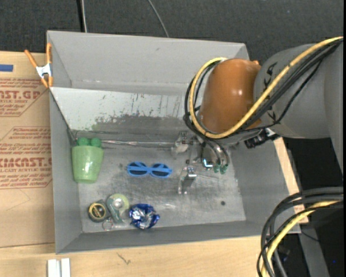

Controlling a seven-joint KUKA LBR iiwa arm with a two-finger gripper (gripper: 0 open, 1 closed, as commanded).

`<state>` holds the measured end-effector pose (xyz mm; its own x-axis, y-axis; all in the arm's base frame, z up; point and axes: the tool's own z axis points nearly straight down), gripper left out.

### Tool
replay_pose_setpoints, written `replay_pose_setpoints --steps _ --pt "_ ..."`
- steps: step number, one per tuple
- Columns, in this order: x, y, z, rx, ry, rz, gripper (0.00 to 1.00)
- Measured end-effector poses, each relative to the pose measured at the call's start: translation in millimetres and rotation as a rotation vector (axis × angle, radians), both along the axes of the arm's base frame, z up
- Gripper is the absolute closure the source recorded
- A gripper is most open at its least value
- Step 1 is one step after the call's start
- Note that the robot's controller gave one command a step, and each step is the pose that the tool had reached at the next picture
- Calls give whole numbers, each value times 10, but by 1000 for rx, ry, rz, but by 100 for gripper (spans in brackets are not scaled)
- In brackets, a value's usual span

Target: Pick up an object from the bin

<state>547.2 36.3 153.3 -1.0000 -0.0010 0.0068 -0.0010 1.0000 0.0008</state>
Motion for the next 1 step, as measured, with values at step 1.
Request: replay_pose_setpoints --steps 1 --pt "379 318 -804 -1 -14 -59 0"
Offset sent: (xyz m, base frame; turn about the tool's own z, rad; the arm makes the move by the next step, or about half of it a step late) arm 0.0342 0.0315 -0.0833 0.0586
